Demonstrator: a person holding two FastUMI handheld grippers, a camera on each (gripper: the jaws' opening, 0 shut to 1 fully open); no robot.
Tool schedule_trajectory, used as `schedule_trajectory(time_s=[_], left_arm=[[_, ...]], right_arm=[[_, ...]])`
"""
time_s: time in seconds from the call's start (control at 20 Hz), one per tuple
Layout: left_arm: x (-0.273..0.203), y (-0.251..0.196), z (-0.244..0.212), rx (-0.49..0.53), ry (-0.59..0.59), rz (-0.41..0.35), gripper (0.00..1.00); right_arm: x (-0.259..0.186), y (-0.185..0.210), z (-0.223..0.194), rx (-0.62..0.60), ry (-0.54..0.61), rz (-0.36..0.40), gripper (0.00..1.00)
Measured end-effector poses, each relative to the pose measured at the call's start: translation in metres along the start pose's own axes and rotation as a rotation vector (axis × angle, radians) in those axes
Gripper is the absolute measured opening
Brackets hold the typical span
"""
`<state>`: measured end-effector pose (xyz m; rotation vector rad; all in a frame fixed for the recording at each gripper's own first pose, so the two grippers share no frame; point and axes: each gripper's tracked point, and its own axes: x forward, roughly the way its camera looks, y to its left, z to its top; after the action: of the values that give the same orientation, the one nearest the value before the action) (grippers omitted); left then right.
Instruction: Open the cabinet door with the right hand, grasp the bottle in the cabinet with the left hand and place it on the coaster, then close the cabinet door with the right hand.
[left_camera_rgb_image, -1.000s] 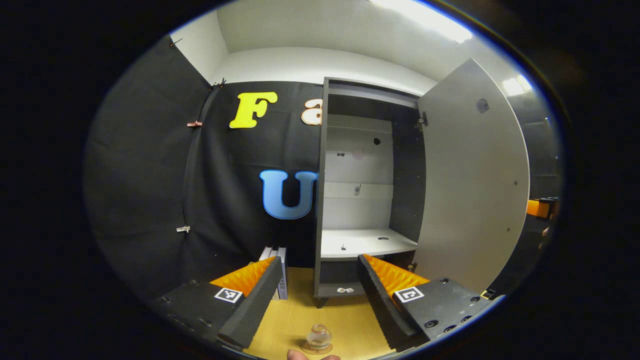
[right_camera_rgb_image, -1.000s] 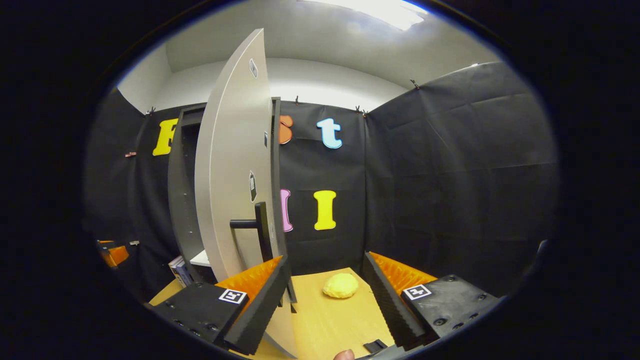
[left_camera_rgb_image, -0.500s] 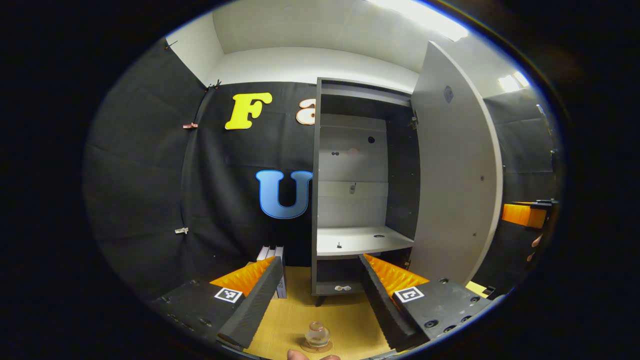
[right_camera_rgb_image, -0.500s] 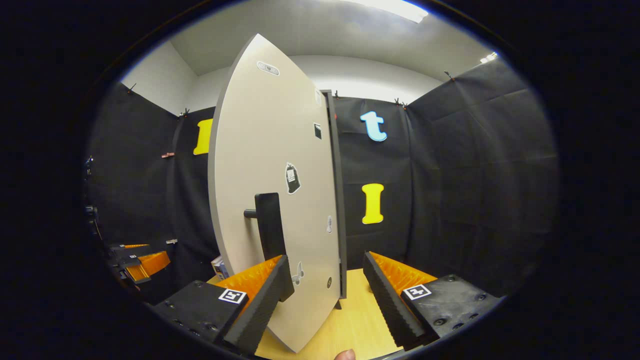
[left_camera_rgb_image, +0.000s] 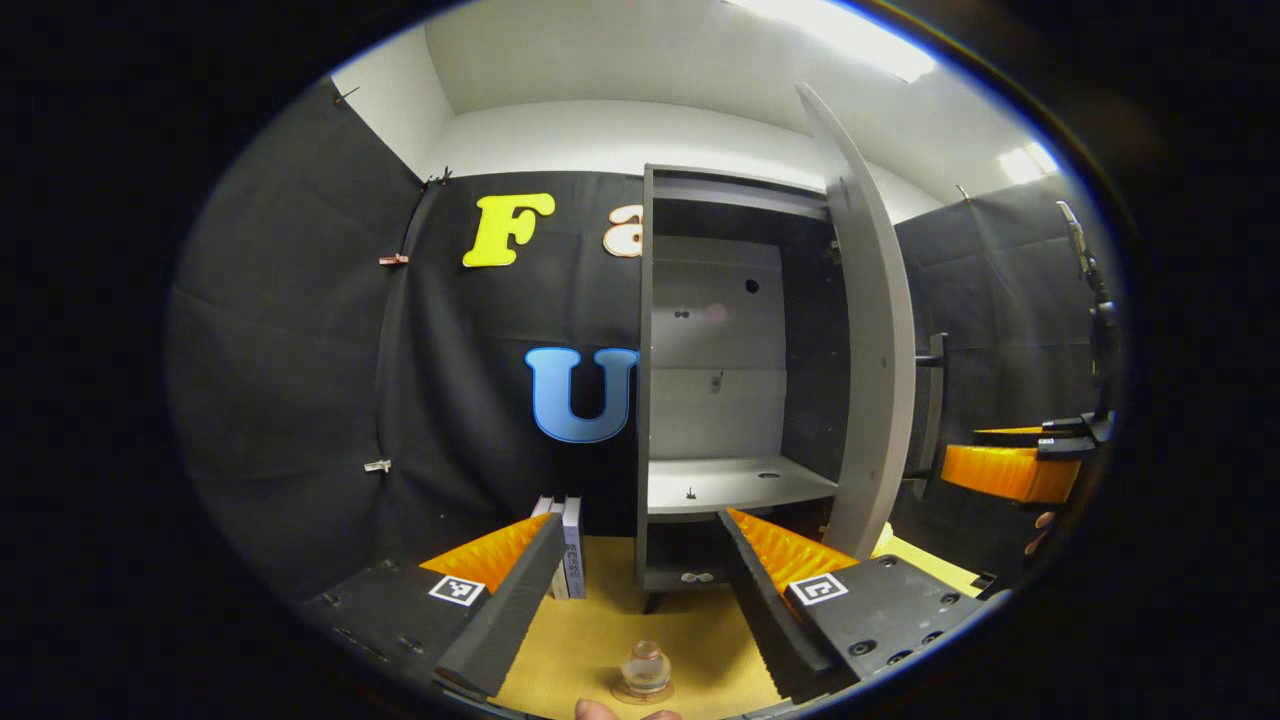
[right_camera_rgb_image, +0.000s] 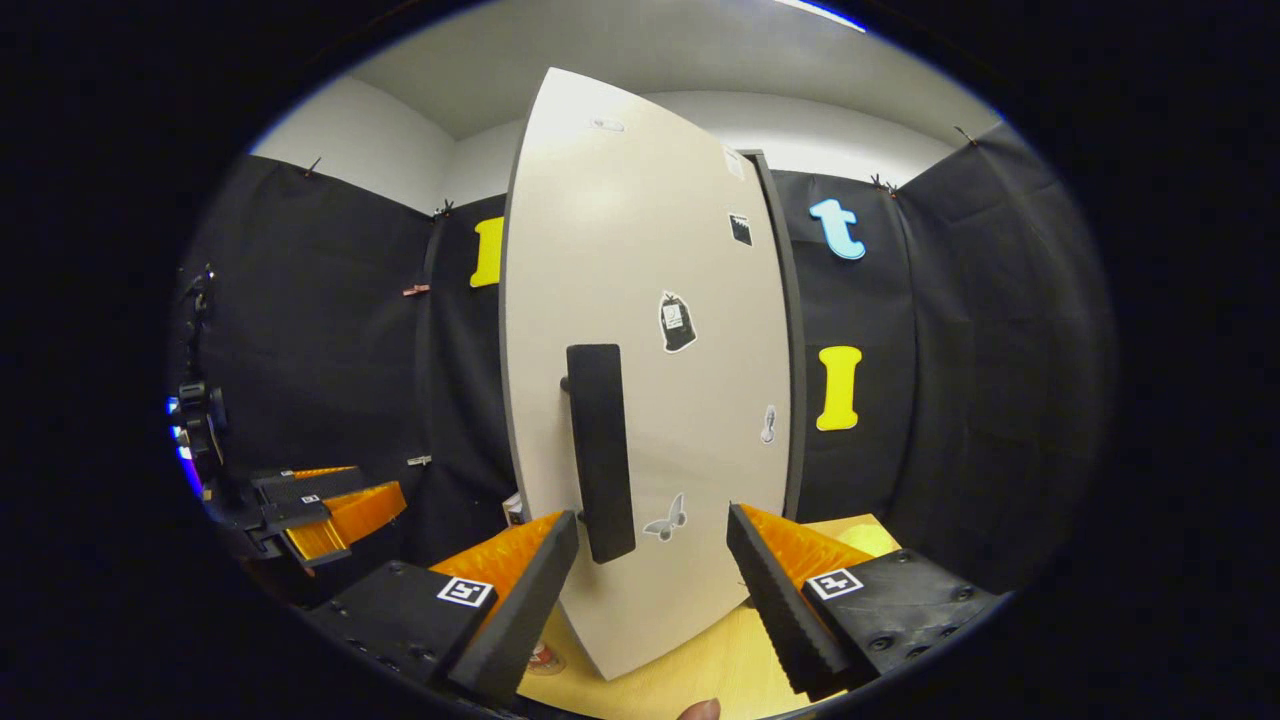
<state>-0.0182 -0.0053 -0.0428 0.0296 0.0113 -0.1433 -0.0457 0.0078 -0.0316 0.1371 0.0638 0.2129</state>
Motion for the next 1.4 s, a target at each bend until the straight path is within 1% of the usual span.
schedule_trajectory(time_s=[0.15,0.3,0.45,0.5,0.55,0.6,0.65,0.7,0.75,0.8,0.9,1.05,1.4], left_arm=[[-0.001,0.002,0.0,0.002,0.001,0.007,0.92],[0.0,0.003,0.001,0.01,0.001,0.014,0.95],[-0.004,0.006,0.005,0.023,-0.005,0.027,0.95],[-0.005,0.006,0.005,0.025,-0.006,0.031,0.92],[-0.006,0.007,0.005,0.028,-0.007,0.034,0.92],[-0.007,0.009,0.006,0.031,-0.009,0.04,0.92],[-0.008,0.011,0.006,0.033,-0.009,0.046,0.93],[-0.009,0.012,0.007,0.035,-0.008,0.052,0.95],[-0.01,0.013,0.007,0.038,-0.009,0.056,0.93],[-0.011,0.014,0.009,0.042,-0.011,0.061,0.92],[-0.012,0.017,0.011,0.052,-0.015,0.07,0.95],[-0.007,0.015,0.011,0.045,-0.018,0.068,0.94],[0.006,-0.01,0.018,0.03,-0.025,0.023,0.94]], right_arm=[[0.001,0.0,-0.001,0.004,-0.001,0.0,0.97],[0.011,0.001,-0.001,0.006,-0.007,0.0,0.97],[0.03,0.023,-0.008,0.014,0.009,0.041,0.98],[0.037,0.032,-0.011,0.014,0.016,0.057,0.98],[0.045,0.035,-0.016,-0.004,0.027,0.043,0.98],[0.053,0.03,-0.011,-0.026,0.002,0.029,0.97],[0.061,0.029,-0.013,-0.019,0.008,0.028,0.94],[0.071,0.031,-0.018,0.006,0.018,0.04,0.98],[0.078,0.034,-0.022,0.035,0.038,0.053,0.98],[0.082,0.047,-0.02,0.057,0.041,0.068,0.98],[0.079,0.054,-0.01,0.045,0.013,0.074,0.98],[0.077,0.05,-0.008,-0.005,0.006,0.072,0.97],[0.065,0.031,-0.007,-0.021,-0.001,0.037,0.97]])
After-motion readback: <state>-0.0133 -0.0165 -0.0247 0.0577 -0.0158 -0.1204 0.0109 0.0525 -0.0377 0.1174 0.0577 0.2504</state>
